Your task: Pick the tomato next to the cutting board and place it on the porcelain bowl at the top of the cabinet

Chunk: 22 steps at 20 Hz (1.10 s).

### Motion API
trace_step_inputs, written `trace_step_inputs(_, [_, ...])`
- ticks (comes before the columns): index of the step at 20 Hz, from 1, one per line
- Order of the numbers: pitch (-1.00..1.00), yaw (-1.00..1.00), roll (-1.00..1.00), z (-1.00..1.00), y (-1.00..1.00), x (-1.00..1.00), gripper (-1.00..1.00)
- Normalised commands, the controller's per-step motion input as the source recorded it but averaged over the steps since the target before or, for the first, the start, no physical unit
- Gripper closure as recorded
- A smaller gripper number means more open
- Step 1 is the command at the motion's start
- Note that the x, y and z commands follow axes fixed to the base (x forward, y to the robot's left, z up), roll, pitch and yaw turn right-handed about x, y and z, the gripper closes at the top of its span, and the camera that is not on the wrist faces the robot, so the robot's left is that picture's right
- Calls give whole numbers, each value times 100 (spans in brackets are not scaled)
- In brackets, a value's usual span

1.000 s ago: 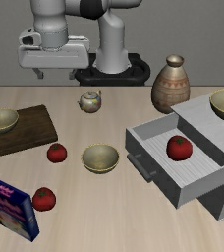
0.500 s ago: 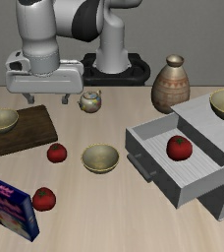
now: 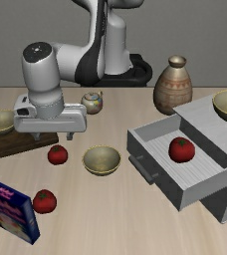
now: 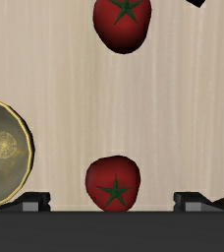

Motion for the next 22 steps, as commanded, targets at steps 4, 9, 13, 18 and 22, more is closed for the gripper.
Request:
trace_step_inputs(4, [0,0,0,-75,0,-25,-100])
trace_step_inputs(9, [0,0,0,-100,0,0,-100])
trace_step_inputs(13, [0,0,0,-25,-25,-50,-100])
trace_step_inputs(18, [0,0,0,0,0,0,100])
trace_step_inputs(22, [0,0,0,0,0,0,100])
